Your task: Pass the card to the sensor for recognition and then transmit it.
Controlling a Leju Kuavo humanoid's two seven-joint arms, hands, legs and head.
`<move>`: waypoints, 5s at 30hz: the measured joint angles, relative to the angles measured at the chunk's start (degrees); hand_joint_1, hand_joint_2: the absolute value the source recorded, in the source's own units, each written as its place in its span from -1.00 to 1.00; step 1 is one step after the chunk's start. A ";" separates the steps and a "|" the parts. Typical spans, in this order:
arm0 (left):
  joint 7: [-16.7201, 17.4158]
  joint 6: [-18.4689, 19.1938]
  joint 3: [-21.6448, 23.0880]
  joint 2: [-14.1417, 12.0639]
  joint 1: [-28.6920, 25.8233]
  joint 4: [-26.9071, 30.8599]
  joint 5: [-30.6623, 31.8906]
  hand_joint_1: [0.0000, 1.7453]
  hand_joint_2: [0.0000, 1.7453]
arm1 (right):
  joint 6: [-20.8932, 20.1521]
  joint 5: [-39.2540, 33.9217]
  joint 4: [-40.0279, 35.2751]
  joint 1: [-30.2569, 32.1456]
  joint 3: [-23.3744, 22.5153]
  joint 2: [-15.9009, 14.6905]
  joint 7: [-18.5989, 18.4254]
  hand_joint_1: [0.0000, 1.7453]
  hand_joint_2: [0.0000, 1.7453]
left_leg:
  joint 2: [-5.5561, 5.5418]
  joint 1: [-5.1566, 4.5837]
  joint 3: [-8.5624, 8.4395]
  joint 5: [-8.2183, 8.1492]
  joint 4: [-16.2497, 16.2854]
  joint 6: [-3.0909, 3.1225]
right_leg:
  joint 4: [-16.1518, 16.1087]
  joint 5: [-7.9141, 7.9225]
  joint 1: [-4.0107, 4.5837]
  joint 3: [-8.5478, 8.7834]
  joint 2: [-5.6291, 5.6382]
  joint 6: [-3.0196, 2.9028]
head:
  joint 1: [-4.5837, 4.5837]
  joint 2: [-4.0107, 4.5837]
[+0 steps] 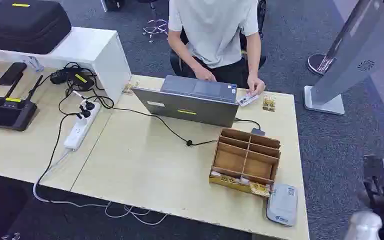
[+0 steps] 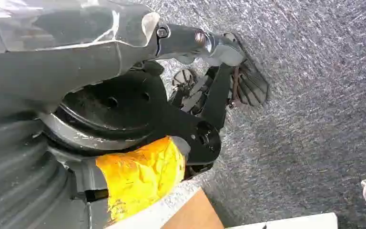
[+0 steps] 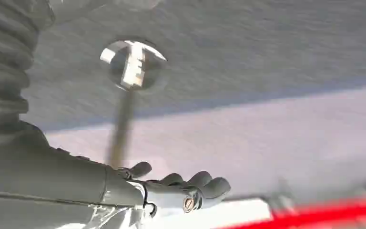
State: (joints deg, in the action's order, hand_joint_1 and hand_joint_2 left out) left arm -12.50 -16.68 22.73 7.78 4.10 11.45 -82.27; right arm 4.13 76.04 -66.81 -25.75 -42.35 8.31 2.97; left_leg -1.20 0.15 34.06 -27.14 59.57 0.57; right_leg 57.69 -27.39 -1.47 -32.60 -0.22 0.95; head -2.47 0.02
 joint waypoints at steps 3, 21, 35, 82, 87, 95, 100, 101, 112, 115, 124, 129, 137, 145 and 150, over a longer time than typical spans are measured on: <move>0.00 -0.15 0.33 -0.02 0.17 -0.35 0.15 -1.00 1.00 | -0.55 1.40 -2.30 -1.87 5.29 0.00 0.33 -1.00 1.00 | 0.00 0.00 0.00 0.00 0.00 0.00 | 0.00 0.00 0.00 0.00 0.00 0.00 | 0.00 0.00; -1.60 -0.50 3.30 0.00 0.89 -1.18 1.00 -1.00 1.00 | -1.01 5.84 -7.61 -6.01 40.52 0.02 1.49 -1.00 1.00 | 0.02 0.01 0.03 0.00 0.00 -0.01 | 0.01 0.00 0.00 -0.07 0.02 0.00 | 0.02 0.00; -4.44 5.16 3.89 -0.04 0.85 -1.38 0.90 -1.00 1.00 | -0.44 4.94 -7.63 -5.89 48.78 -0.26 1.62 -1.00 1.00 | 0.02 0.01 0.05 0.00 0.00 -0.01 | 0.01 -0.01 0.00 -0.10 0.02 0.00 | 0.02 0.00; -6.80 2.65 4.09 -0.04 0.76 -1.46 -4.11 -1.00 1.00 | 2.47 -7.69 -27.77 11.32 47.14 -2.67 7.87 1.00 1.00 | 0.01 0.01 0.20 -0.03 0.00 -0.02 | -0.02 -0.04 0.00 -0.29 0.02 0.02 | 0.02 0.00; -7.26 3.10 3.54 0.24 0.73 -1.46 -5.07 -1.00 1.00 | 4.13 -8.19 -33.95 18.88 44.48 -3.04 10.64 1.00 1.00 | 0.01 0.01 0.22 -0.09 -0.01 -0.06 | -0.02 -0.07 0.00 -0.30 0.02 0.01 | 0.02 0.00; -7.52 3.50 2.52 0.55 0.72 -1.46 -5.55 -1.00 1.00 | 5.59 -7.67 -36.81 26.33 41.23 -3.04 12.11 1.00 1.00 | 0.03 0.01 0.22 -0.09 -0.02 -0.06 | -0.02 -0.08 0.00 -0.30 0.03 -0.01 | 0.00 0.00; -7.89 3.74 2.23 0.59 0.71 -1.46 -5.49 -1.00 1.00 | 6.21 -7.78 -34.16 29.62 37.72 -2.16 14.12 1.00 1.00 | 0.02 0.01 0.23 -0.09 -0.03 -0.06 | -0.02 -0.09 0.00 -0.29 0.02 -0.02 | 0.00 0.00; -7.91 3.91 2.21 0.61 0.72 -1.46 -5.42 -1.00 1.00 | 6.42 -7.49 -32.93 30.10 36.89 -1.84 14.53 1.00 1.00 | 0.02 0.01 0.23 -0.09 -0.03 -0.06 | -0.02 -0.10 0.00 -0.29 0.03 -0.02 | 0.02 0.00; -8.09 4.26 2.21 0.70 0.74 -1.46 -5.25 -1.00 1.00 | 8.06 -4.63 -22.25 30.88 32.71 1.31 15.93 1.00 1.00 | 0.04 0.02 0.23 -0.09 -0.03 -0.06 | -0.02 -0.10 0.00 -0.31 0.02 -0.03 | 0.02 0.00; -8.09 4.29 2.21 0.74 0.74 -1.46 -5.18 -1.00 1.00 | 8.32 -4.54 -20.10 30.87 32.12 1.97 16.11 1.00 1.00 | 0.04 0.02 0.23 -0.09 -0.03 -0.06 | -0.02 -0.10 0.00 -0.30 0.03 -0.03 | 0.00 0.00; -8.09 4.50 2.21 0.79 0.74 -1.46 -5.14 -1.00 1.00 | 8.41 -4.02 -16.40 30.85 30.83 2.86 16.17 1.00 1.00 | 0.04 0.01 0.24 -0.09 -0.03 -0.06 | -0.02 -0.10 0.00 -0.30 0.03 -0.03 | 0.02 0.00; -8.09 4.50 2.21 0.87 0.74 -1.46 -5.14 -1.00 1.00 | 8.41 -4.02 -15.31 30.73 30.40 3.08 16.26 1.00 1.00 | 0.03 0.01 0.24 -0.09 -0.03 -0.06 | -0.02 -0.10 0.00 -0.30 0.02 -0.03 | 0.02 0.00; -8.09 4.52 2.21 0.90 0.74 -1.46 -5.14 -1.00 1.00 | 8.48 -4.02 -14.70 30.70 30.31 3.17 16.26 1.00 1.00 | 0.04 0.01 0.24 -0.09 -0.03 -0.06 | -0.02 -0.10 0.00 -0.30 0.03 -0.03 | 0.00 0.00; -8.09 4.53 2.21 0.90 0.75 -1.46 -5.16 -1.00 1.00 | 8.48 -3.47 -14.13 30.13 30.18 3.61 16.26 1.00 1.00 | 0.04 0.01 0.24 -0.09 -0.03 -0.06 | -0.02 -0.10 0.00 -0.30 0.03 -0.03 | 0.00 0.00; -8.26 4.59 2.21 0.92 0.75 -1.46 -5.20 -1.00 1.00 | 8.35 -2.86 -14.02 29.89 30.09 4.13 16.55 1.00 1.00 | 0.04 0.02 0.24 -0.09 -0.03 -0.06 | -0.02 -0.10 0.00 -0.30 0.03 -0.03 | 0.02 0.00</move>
State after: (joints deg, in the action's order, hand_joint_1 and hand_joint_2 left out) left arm -20.76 -12.09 24.94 8.70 4.85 9.99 -87.47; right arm 12.48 73.18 -80.83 4.14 -12.26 12.44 19.52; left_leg -1.17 0.17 34.29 -27.23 59.55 0.51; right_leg 57.67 -27.49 -1.47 -32.90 -0.19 0.92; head -2.45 0.02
